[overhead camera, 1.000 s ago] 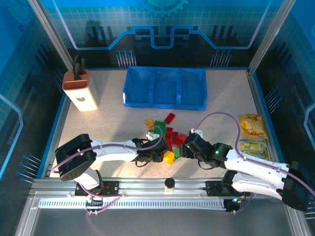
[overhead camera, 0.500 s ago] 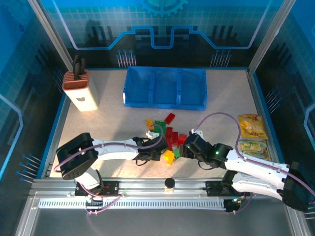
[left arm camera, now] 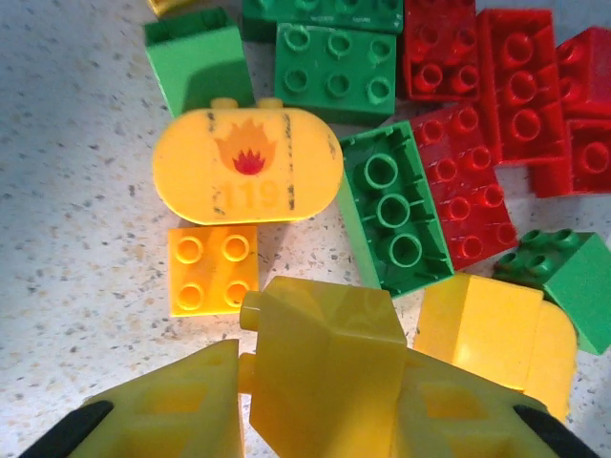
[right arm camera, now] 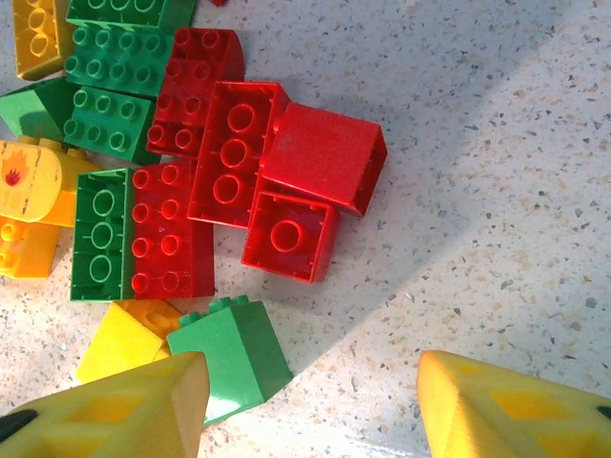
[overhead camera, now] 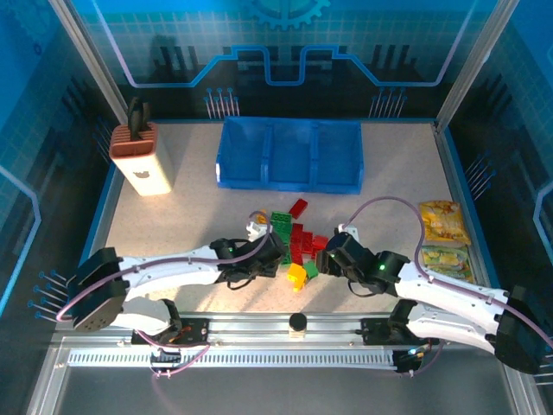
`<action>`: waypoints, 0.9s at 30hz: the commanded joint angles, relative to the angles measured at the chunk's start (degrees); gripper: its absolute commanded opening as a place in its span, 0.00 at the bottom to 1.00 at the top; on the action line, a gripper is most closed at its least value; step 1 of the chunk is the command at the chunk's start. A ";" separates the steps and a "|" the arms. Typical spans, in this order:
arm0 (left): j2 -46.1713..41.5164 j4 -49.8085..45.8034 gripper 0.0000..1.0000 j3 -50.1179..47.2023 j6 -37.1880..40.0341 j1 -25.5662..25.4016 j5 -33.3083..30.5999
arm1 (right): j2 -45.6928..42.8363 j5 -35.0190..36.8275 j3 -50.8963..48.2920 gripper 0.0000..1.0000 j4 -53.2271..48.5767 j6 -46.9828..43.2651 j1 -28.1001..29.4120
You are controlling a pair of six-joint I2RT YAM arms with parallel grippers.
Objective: Sort the legos into containers by color
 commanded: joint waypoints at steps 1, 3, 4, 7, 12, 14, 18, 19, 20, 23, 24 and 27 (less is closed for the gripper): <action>-3.25 -4.24 0.32 2.39 2.67 0.78 -3.17 | -0.19 0.11 -0.77 0.61 1.04 -0.52 -1.31; -4.48 -4.29 0.32 3.36 3.93 2.19 -3.16 | 0.16 -0.40 -0.60 0.61 1.03 -0.88 -1.62; -4.94 -4.16 0.32 3.95 4.75 3.33 -2.95 | 0.34 -0.72 -0.44 0.61 1.04 -1.05 -1.80; -5.35 -3.74 0.32 5.55 7.61 7.64 -1.77 | 0.77 -1.24 -0.60 0.61 1.49 -1.33 -1.78; -4.19 -2.72 0.31 10.10 12.59 15.40 0.62 | 1.94 -2.52 -1.04 0.61 2.88 -1.43 -1.98; -3.17 -1.84 0.31 11.87 14.08 19.00 2.23 | 2.52 -3.23 -1.10 0.61 3.43 -1.46 -2.02; -0.18 -0.56 0.31 15.67 16.48 24.98 4.80 | 3.23 -4.40 -1.36 0.60 4.34 -1.40 -1.89; 0.67 -0.26 0.31 16.79 17.16 26.49 5.44 | 3.34 -4.61 -1.47 0.60 4.59 -1.33 -1.89; 1.54 0.05 0.31 17.80 17.57 28.08 6.05 | 3.34 -4.85 -1.48 0.60 4.49 -1.20 -1.89; 4.08 1.00 0.31 21.20 18.39 32.72 9.07 | 3.03 -5.13 -1.87 0.60 4.62 -1.07 -1.75; 4.95 1.30 0.31 22.23 18.77 34.10 10.02 | 2.88 -5.20 -2.05 0.60 4.70 -0.98 -1.74; 8.68 1.39 0.30 26.08 19.62 37.94 11.81 | 2.98 -5.33 -2.20 0.60 5.06 -0.98 -1.77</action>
